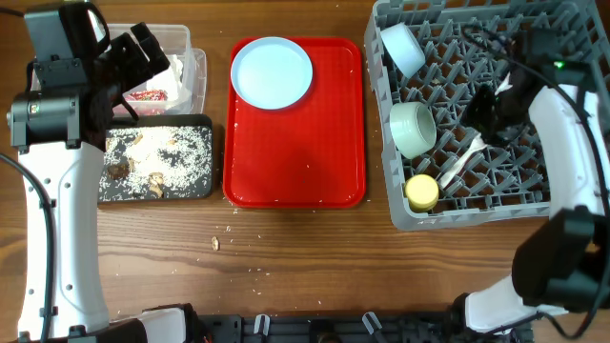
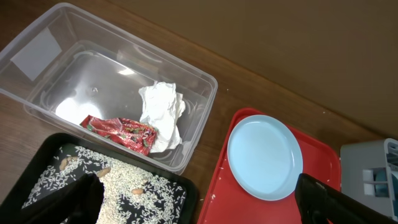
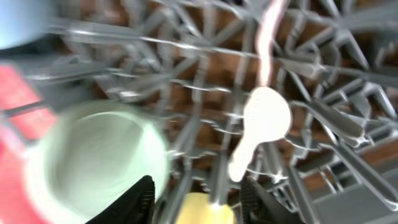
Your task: Sort waste into correct bins and load items into the dishwasher rack
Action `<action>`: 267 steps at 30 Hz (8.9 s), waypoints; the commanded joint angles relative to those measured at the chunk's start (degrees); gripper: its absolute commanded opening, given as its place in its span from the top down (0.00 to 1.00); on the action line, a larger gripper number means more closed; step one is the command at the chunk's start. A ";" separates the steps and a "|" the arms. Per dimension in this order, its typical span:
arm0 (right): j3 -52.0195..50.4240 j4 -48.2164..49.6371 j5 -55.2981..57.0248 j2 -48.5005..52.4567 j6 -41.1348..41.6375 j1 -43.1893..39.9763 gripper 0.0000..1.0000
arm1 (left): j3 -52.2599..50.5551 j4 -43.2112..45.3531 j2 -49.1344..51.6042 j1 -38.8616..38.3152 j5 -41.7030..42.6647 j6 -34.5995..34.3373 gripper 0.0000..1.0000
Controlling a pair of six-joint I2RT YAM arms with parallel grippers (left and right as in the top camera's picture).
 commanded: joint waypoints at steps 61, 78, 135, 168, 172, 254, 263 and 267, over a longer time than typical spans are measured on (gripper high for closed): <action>21.79 37.00 14.78 38.58 15.50 40.30 0.64 | 0.48 0.17 0.35 0.26 0.46 0.48 0.00; 21.81 33.18 12.26 43.06 15.47 41.59 0.64 | 0.48 0.17 0.35 0.26 0.46 0.48 0.00; 22.21 11.78 9.66 36.70 12.92 36.13 0.85 | 0.48 0.17 0.35 0.26 0.46 0.48 0.00; 24.02 -2.40 27.26 6.16 -4.26 21.18 0.96 | 0.48 0.15 0.35 0.26 0.46 0.48 0.00; 24.02 -7.08 32.92 3.43 -4.15 18.91 0.96 | 0.48 0.17 0.35 0.26 0.46 0.50 0.00; 23.67 -6.25 -18.80 -8.44 -28.00 9.44 0.00 | 0.48 0.15 0.35 0.26 0.46 0.50 0.00; 15.17 5.27 -8.48 -17.99 -29.75 12.83 0.00 | 0.48 0.15 0.35 0.26 0.46 0.48 0.00; 0.44 19.04 -8.48 -26.45 -29.70 12.83 0.00 | 0.48 0.15 0.35 0.26 0.46 0.50 0.00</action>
